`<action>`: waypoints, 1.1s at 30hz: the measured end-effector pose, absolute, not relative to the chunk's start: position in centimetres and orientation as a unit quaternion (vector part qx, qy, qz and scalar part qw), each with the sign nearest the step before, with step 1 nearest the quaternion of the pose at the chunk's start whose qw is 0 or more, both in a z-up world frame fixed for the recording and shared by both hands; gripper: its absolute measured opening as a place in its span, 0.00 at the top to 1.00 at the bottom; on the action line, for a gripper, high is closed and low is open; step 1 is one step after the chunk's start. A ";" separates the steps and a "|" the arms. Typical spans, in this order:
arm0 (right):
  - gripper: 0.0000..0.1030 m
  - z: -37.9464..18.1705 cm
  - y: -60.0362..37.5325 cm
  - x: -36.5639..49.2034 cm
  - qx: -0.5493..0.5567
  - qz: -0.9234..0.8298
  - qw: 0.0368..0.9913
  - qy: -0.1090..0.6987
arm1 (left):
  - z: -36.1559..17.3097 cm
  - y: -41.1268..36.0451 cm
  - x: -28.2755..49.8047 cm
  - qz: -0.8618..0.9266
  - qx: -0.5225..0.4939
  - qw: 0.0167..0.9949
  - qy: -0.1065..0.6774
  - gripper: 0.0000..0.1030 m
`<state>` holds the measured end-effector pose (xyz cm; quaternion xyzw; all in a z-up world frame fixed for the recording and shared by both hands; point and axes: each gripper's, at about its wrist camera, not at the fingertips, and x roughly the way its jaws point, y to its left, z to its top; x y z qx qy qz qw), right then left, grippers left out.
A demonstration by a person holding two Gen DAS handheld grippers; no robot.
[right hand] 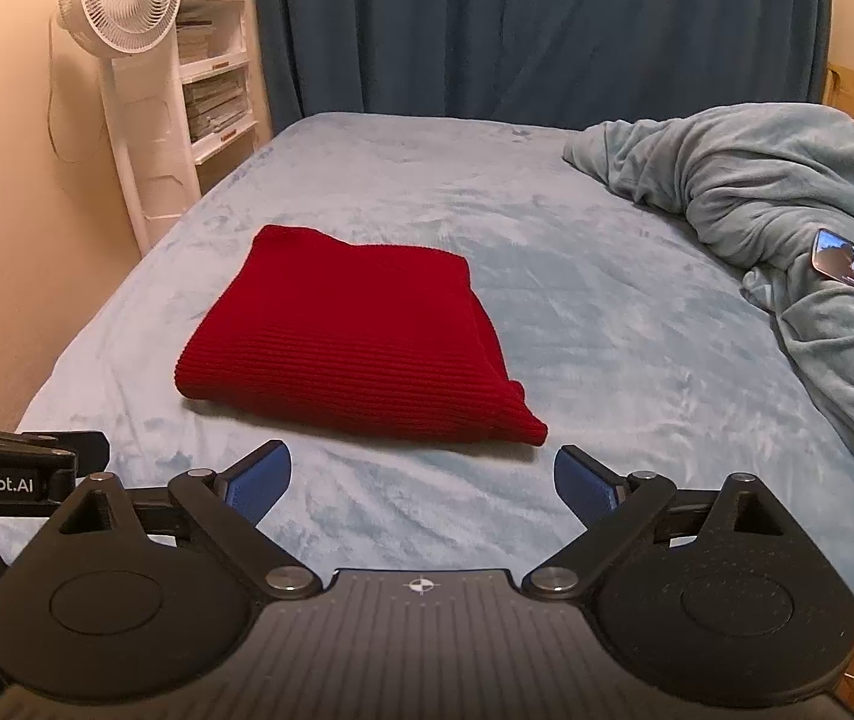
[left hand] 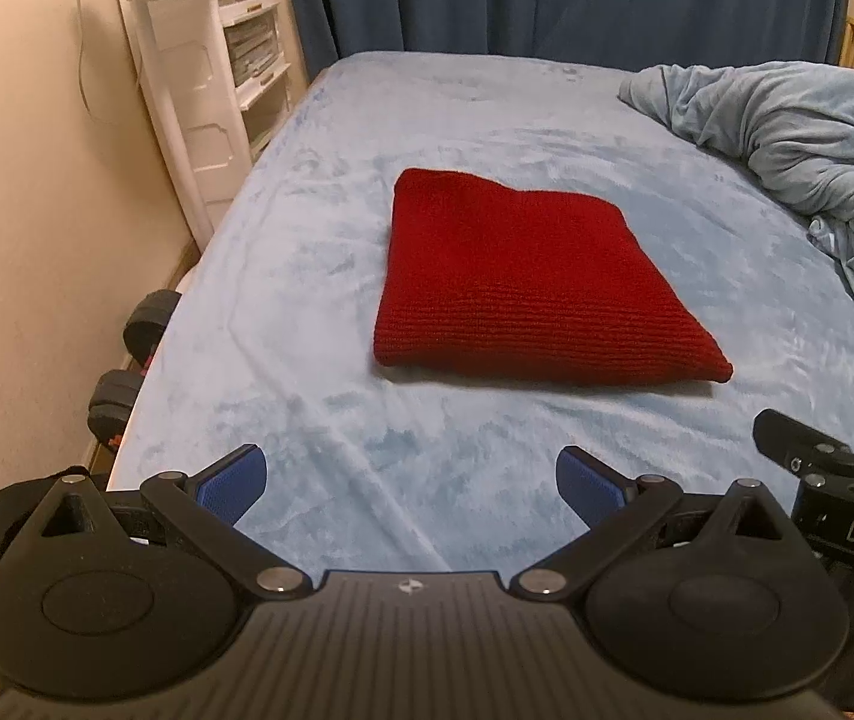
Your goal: Fold small clothes
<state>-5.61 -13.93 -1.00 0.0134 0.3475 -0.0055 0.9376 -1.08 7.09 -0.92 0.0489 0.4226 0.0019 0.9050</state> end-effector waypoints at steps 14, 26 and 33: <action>0.01 -1.7 -13.5 -4.8 0.003 -0.013 0.932 0.363 | -1.2 7.0 -0.6 0.013 0.056 0.903 0.426 0.00; 0.01 -1.6 -13.4 -5.0 0.002 -0.011 0.933 0.361 | -1.1 6.8 -0.9 0.011 0.060 0.904 0.422 0.00; 0.01 -1.5 -13.3 -5.1 0.002 -0.007 0.932 0.362 | -0.9 6.8 -0.9 0.013 0.060 0.905 0.422 0.00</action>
